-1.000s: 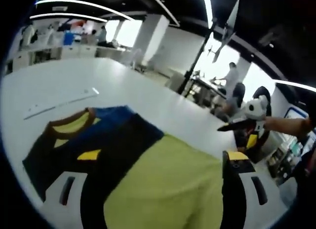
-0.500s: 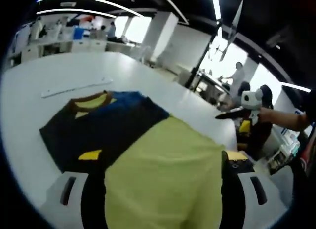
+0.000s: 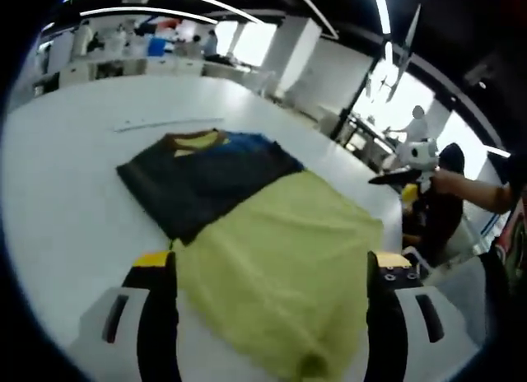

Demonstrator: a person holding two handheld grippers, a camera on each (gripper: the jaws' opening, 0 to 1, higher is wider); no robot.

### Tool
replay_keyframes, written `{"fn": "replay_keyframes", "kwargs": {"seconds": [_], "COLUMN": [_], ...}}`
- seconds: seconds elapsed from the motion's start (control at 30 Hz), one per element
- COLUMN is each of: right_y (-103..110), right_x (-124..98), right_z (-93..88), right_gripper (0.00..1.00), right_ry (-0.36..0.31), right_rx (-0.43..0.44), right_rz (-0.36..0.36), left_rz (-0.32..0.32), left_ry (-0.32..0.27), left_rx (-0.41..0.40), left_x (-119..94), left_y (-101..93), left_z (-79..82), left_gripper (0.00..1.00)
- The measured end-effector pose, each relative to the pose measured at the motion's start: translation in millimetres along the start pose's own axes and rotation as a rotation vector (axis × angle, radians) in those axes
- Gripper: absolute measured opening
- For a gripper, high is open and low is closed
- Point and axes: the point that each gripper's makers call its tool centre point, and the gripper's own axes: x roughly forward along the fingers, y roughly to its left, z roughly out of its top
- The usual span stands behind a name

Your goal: Fold the garment on the visible template until the final outline fits inside the template.

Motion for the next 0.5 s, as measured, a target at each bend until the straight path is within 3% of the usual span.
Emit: {"fn": "replay_keyframes", "kwargs": {"seconds": [0.5], "right_y": [10], "right_x": [0], "right_z": [-5.6], "right_gripper": [0.89], "right_ry": [0.022], "right_rx": [-0.007], "right_rz": [0.007], "left_rz": [0.026], "left_ry": [0.025], "left_rx": [-0.063], "left_x": [-41], "left_y": [-2.9], "left_z": [-37.5], "left_gripper": [0.88]}}
